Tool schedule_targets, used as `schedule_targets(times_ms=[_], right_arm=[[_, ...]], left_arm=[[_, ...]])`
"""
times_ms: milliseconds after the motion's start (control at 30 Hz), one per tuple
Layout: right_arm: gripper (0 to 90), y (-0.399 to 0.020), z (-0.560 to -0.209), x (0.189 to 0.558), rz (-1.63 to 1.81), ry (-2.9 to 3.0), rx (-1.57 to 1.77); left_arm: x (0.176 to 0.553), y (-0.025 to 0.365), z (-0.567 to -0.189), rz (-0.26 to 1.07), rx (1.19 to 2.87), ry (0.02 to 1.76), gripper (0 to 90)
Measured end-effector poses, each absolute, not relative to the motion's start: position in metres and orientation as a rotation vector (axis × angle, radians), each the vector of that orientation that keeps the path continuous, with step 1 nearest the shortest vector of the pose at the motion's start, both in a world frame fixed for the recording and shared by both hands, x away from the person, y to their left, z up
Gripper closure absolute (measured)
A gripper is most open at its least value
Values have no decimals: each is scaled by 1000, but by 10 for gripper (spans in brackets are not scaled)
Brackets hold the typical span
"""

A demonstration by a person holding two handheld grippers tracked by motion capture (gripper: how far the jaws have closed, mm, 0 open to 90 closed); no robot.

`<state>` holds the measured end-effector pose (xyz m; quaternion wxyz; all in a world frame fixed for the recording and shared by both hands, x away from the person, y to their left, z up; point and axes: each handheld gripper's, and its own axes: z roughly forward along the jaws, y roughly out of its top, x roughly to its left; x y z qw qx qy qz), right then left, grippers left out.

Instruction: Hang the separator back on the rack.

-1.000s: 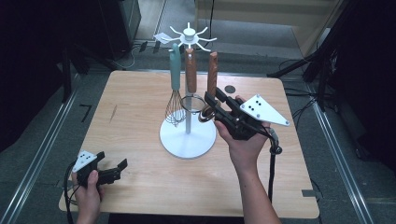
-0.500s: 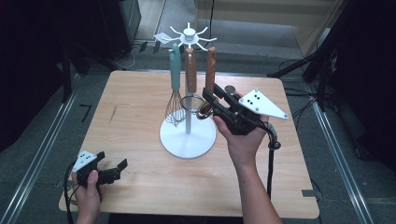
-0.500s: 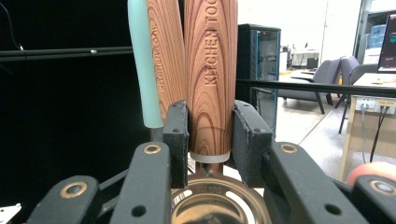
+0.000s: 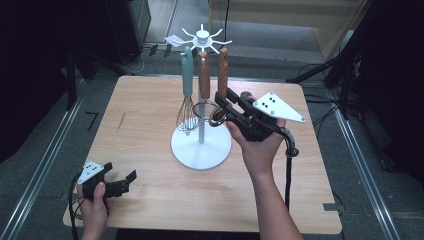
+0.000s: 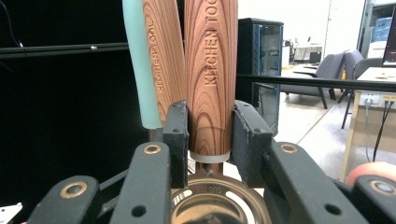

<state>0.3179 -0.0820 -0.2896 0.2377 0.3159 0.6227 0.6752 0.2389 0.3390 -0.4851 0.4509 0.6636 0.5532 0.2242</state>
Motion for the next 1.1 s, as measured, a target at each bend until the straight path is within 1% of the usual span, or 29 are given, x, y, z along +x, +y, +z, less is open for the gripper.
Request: schedule_targets(times_ms=[1100], right_arm=[[706, -78, -291, 323, 1834, 1734, 862]], left_arm=[[239, 339, -485, 559, 1642, 1364, 0]])
